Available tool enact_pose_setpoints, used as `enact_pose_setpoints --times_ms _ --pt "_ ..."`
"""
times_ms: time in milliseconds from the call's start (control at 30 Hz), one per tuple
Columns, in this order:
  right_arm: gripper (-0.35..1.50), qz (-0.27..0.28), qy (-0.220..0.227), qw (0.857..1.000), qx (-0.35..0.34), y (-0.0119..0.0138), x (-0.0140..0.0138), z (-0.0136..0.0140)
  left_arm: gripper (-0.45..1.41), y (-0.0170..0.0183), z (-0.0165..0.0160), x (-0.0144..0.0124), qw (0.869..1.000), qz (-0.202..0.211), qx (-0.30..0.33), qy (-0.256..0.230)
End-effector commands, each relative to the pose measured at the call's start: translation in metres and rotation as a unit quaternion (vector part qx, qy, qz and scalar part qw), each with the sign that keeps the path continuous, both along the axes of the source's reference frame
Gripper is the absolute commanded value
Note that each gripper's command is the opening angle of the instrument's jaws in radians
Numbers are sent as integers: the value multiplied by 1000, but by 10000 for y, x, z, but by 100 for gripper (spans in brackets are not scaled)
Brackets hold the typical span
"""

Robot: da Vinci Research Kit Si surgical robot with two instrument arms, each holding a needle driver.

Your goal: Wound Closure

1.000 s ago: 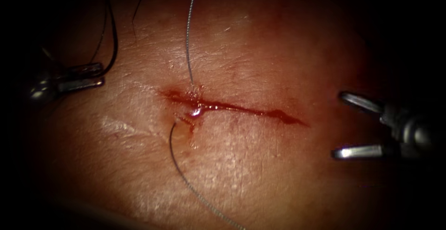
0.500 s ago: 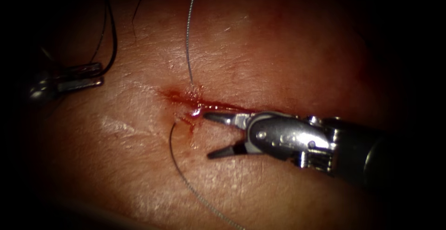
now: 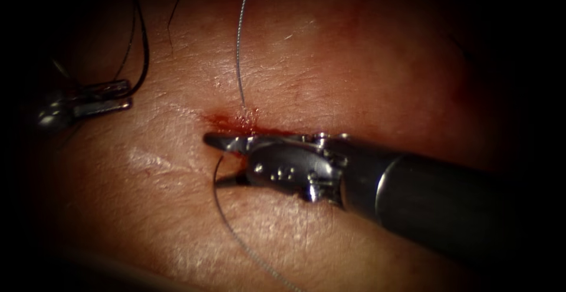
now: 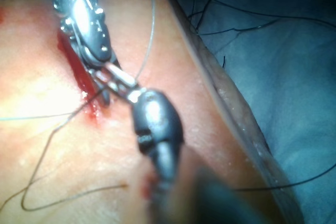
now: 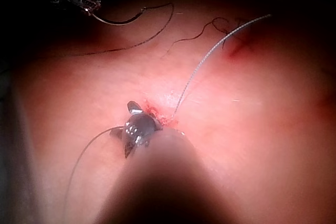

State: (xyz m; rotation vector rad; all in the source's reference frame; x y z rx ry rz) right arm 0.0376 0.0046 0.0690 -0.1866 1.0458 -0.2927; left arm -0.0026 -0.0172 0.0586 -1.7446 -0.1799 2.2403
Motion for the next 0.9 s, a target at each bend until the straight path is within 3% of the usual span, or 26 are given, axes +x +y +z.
enact_pose_setpoints --times_ms 33,167,200,233,267,300,533,700,733,767,900 --pt "124 -8 -12 1000 -14 -5 13 3 -45 -9 4 1 1000 1 2 0" --pt "122 -20 -27 999 -16 -9 16 8 -45 -9 4 1 1000 1 2 0" --pt "113 -25 -38 999 -14 -11 17 10 -45 -9 4 0 1000 1 2 0" --pt "80 -43 -48 998 -5 -15 19 14 -45 -9 4 0 1000 1 2 0" --pt "8 -61 -55 997 4 -18 20 16 -45 -9 4 0 1000 1 2 0" --pt "-35 -66 -58 996 7 -19 20 17 -45 -9 4 0 1000 1 2 0" --pt "-35 -40 -53 997 41 -25 -2 2 -45 -9 3 0 1000 1 3 0" --pt "-35 -47 -43 996 59 -84 -24 -47 -45 -9 2 1 1000 1 3 0" --pt "-35 -56 -37 996 60 -111 -26 -71 -45 -9 2 0 1000 1 3 1" --pt "-35 -56 -37 996 60 -111 -26 -71 -45 -9 2 0 1000 1 3 1" --pt "-35 -66 -24 995 75 -153 -22 -112 -45 -10 3 -1 1000 0 2 1"
